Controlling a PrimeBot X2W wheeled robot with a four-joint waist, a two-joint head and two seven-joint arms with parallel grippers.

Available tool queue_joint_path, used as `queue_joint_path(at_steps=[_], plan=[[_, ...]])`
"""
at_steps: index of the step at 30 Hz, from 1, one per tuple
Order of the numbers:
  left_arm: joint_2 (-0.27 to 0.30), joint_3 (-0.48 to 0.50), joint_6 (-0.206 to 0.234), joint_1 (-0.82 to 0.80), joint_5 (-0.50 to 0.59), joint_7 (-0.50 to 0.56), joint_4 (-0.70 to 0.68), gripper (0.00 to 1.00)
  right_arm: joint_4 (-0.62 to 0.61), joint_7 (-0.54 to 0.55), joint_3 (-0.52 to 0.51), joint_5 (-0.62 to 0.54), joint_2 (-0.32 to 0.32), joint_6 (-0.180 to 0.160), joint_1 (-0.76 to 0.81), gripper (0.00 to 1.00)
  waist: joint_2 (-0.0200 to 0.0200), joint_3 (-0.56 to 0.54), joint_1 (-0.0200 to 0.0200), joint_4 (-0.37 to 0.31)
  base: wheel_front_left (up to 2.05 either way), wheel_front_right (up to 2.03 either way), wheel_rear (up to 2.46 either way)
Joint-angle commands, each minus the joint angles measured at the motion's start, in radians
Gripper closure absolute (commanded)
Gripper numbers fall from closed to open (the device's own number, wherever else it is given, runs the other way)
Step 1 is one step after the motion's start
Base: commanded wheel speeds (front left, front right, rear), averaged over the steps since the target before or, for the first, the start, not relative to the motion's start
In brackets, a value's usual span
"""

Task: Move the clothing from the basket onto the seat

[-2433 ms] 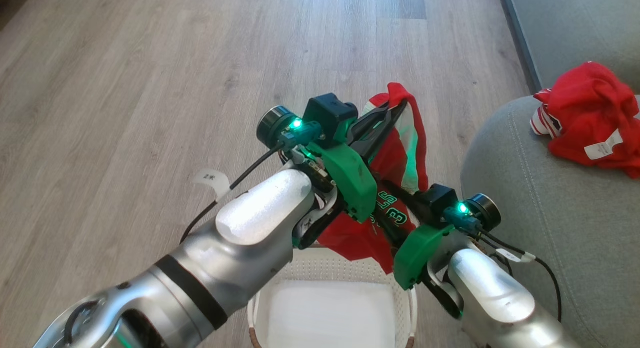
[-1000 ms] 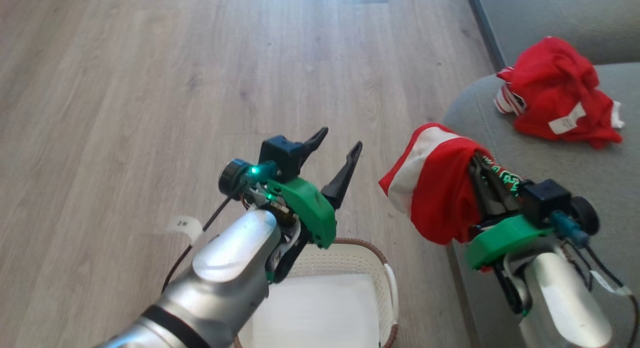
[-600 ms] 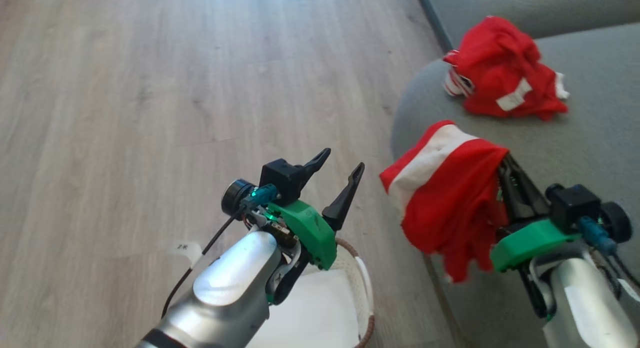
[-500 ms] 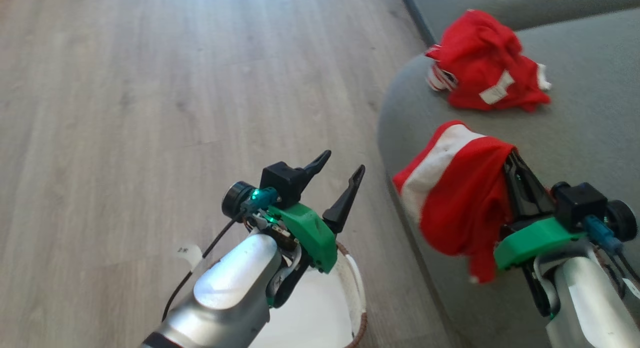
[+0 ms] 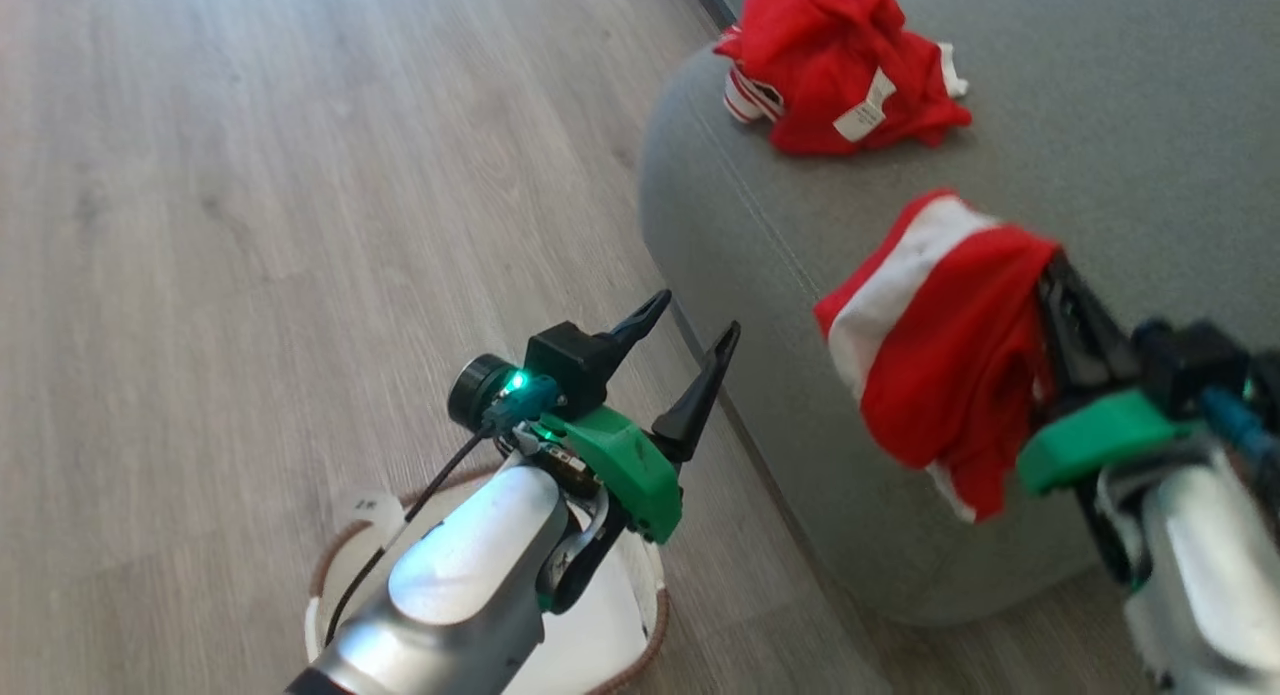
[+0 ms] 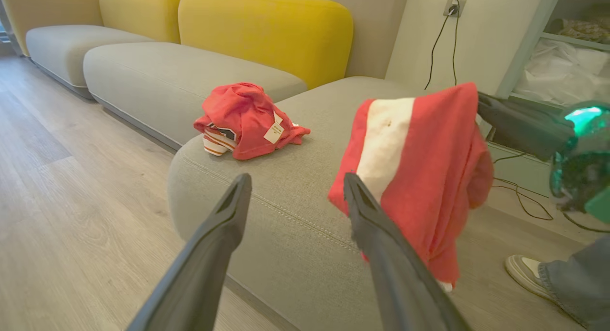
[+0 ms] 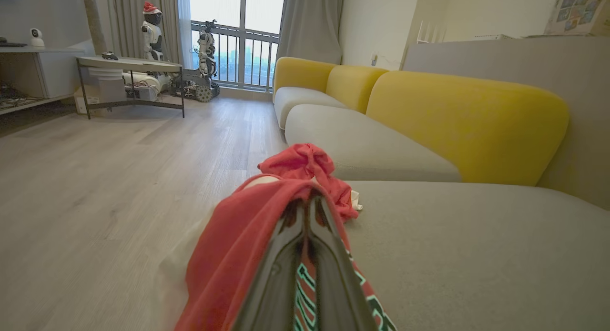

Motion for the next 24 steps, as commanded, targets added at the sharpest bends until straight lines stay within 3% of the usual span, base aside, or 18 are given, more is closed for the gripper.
queue_joint_path(at_steps=[1, 5, 14, 24], plan=[[0.007, 0.044, 0.000, -0.047, 0.009, -0.012, -0.032, 0.00, -0.037, -0.001, 0.018, 0.005, -0.018, 0.000, -0.077, 1.00, -0.0001, 0.026, 0.0000, -0.012, 0.00, 0.00, 0.00], [0.007, 0.050, 0.003, -0.069, 0.029, -0.012, -0.046, 0.00, -0.002, 0.011, 0.013, 0.072, -0.028, 0.000, -0.190, 1.00, -0.0001, 0.082, 0.0000, -0.004, 0.00, 0.00, 0.00], [0.014, 0.056, 0.005, -0.125, 0.089, -0.012, -0.070, 0.00, 0.131, 0.026, -0.030, 0.175, -0.147, 0.000, -0.495, 1.00, -0.0001, 0.244, 0.0000, 0.095, 0.00, 0.00, 0.00], [0.051, 0.064, 0.016, -0.176, 0.134, -0.012, -0.127, 0.00, 0.322, 0.039, -0.157, 0.126, -0.283, 0.000, -0.747, 1.00, -0.0001, 0.394, 0.0000, 0.237, 0.00, 0.00, 0.00]])
